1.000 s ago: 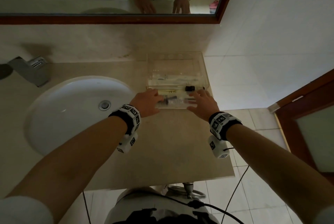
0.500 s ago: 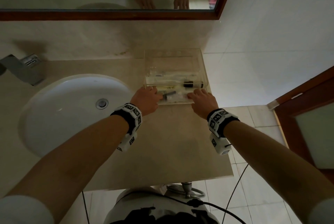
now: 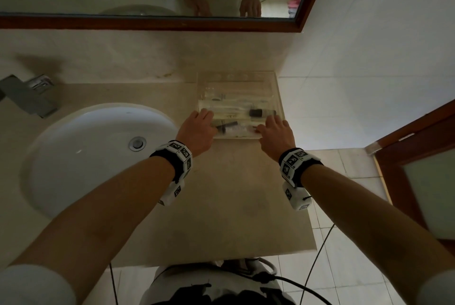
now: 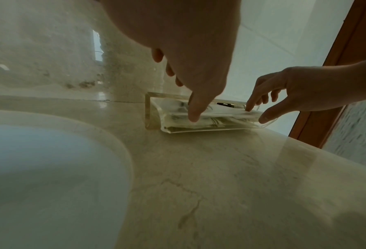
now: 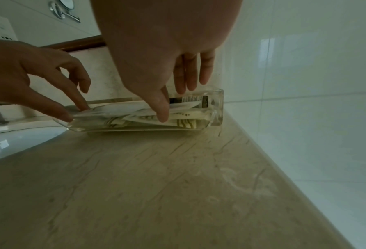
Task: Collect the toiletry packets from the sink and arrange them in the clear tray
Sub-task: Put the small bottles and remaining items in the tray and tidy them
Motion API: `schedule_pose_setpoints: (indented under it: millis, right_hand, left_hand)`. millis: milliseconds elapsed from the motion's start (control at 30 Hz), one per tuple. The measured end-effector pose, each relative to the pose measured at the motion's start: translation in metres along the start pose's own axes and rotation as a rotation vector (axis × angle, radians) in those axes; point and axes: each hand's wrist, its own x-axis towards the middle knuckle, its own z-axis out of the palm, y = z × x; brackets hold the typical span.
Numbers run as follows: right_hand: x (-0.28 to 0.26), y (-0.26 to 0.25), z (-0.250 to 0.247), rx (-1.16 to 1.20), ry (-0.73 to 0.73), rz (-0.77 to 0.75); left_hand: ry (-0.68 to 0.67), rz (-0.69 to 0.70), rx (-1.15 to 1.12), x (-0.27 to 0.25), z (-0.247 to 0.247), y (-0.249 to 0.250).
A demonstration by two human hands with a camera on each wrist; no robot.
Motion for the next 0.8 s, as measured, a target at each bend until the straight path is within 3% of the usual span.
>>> schedule_pose_setpoints:
  millis: [367, 600, 800]
  right_hand:
    - [0.006, 0.003, -0.003, 0.001, -0.003, -0.007]
    - [0.010, 0.003, -0.004, 0.003, 0.021, 0.024]
    - [0.017, 0.004, -0.003, 0.044, 0.039, 0.079]
  left_hand:
    - [0.108, 0.019, -0.127, 0.005, 0.007, -0.001]
    - [0.027, -0.023, -0.094, 0.004, 0.011, -0.004]
    - [-0.033, -0.154, -0.171, 0.009, 0.010, -0.005]
